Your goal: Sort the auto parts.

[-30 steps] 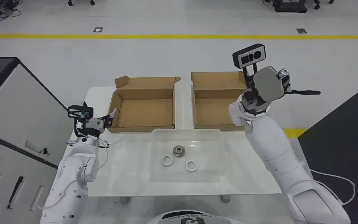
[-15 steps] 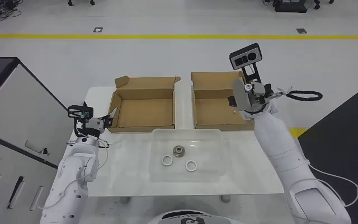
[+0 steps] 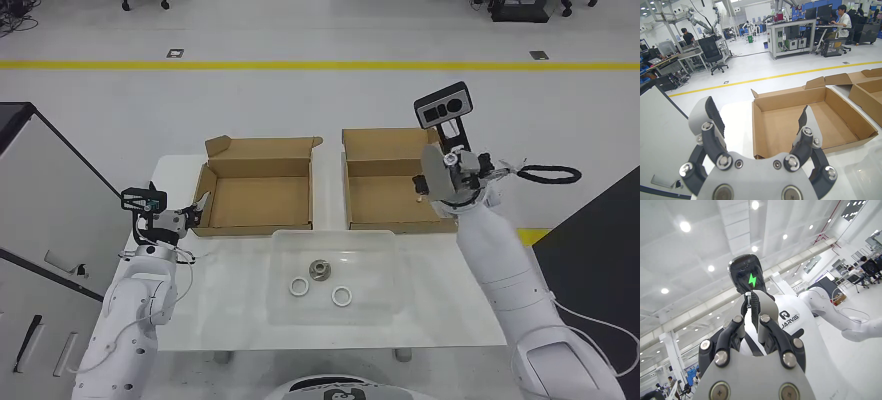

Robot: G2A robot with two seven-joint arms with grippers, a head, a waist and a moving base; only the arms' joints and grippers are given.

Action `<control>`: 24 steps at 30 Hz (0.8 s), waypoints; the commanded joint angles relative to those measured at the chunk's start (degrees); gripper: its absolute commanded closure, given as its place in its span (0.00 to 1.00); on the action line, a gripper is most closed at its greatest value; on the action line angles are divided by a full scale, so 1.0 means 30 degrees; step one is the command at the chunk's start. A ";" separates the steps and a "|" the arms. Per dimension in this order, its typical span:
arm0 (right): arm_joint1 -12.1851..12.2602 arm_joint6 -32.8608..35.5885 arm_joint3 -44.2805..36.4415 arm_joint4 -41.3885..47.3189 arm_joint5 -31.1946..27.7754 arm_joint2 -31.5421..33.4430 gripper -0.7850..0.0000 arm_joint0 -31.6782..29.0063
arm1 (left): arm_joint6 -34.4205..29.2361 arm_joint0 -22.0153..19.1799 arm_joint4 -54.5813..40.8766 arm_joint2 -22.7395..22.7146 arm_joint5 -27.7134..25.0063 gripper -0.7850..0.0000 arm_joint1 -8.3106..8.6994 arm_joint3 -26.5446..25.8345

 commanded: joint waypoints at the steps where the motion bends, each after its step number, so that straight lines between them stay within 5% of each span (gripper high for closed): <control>1: -0.0070 0.0056 0.0053 0.0628 0.0199 0.0008 1.00 -0.0058 | 0.0000 0.0000 0.0000 0.0000 0.0000 0.00 0.0000 0.0000; 24: -0.0218 0.0264 0.0111 0.1676 0.0575 -0.0051 1.00 -0.0123 | 0.0000 0.0000 0.0000 0.0000 0.0000 0.00 0.0000 0.0000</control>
